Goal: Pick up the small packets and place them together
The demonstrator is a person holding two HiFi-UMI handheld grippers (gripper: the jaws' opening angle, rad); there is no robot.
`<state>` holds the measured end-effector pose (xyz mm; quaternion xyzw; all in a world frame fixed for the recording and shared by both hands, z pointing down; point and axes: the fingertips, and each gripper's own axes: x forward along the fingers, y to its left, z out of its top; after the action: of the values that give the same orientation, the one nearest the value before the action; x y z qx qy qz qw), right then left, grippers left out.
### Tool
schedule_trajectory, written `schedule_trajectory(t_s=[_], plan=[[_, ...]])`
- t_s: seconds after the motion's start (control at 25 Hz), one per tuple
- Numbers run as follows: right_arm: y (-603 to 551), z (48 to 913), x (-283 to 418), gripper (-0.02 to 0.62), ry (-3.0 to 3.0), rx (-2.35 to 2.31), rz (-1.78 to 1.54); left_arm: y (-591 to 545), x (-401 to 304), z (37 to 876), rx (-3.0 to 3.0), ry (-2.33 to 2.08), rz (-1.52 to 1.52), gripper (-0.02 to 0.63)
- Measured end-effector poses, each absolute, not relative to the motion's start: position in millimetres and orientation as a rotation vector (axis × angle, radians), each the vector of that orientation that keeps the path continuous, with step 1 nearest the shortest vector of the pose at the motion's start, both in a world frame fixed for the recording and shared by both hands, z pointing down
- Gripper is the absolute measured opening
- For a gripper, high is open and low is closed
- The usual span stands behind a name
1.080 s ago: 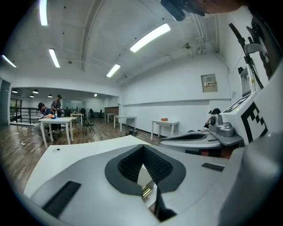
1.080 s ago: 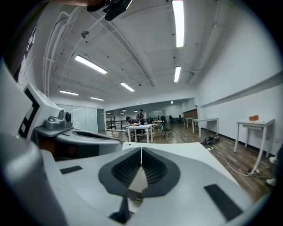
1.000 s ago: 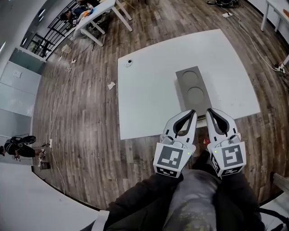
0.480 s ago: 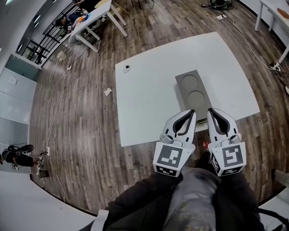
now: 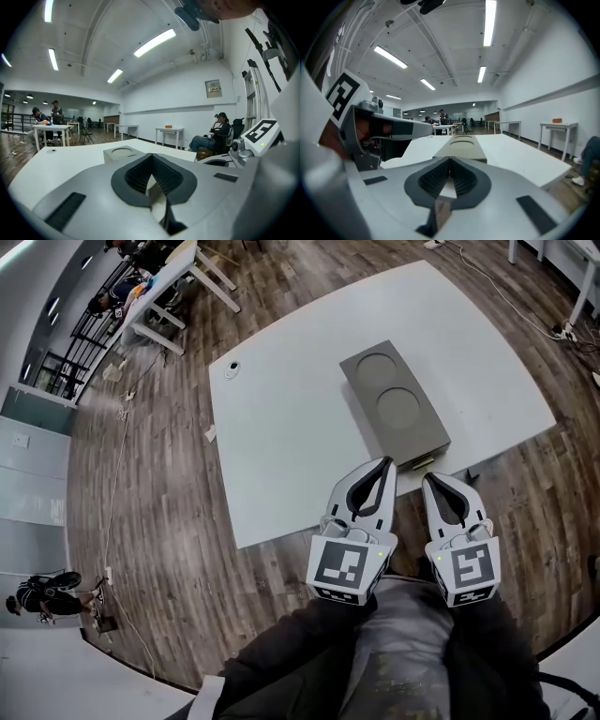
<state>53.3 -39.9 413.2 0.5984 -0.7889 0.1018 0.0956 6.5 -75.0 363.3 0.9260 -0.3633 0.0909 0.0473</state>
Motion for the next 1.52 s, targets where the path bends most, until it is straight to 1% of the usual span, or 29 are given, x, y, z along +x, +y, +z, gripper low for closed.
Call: schedule_trajectory(t_s=[0.32,0.4,0.48,0.52,1.12,1.52], plan=[[-46,417,56,0.014,-2.281,1.792,0.328,-84,4,357,2.838,-1.099,0.307,0.003],[-48,421,58,0.114,-2.259,1.800,0.332,-87,2,361,2.825,-1.097,0.320,0.003],[-51,425,61,0.154,-2.239,1.809,0.348,-88,2,365,2.812,-1.089,0.334,0.003],[-53,427,62,0.159,-2.232,1.808,0.357,-89,3,367,2.810,-1.086,0.339,0.003],[-72,453,61,0.166,-2.161,1.773,0.461,-118,1,370,2.790,-1.049,0.367,0.003],[-73,452,60,0.159,-2.083,1.874,0.421,-117,1,369,2.808,-0.847,0.360,0.003]])
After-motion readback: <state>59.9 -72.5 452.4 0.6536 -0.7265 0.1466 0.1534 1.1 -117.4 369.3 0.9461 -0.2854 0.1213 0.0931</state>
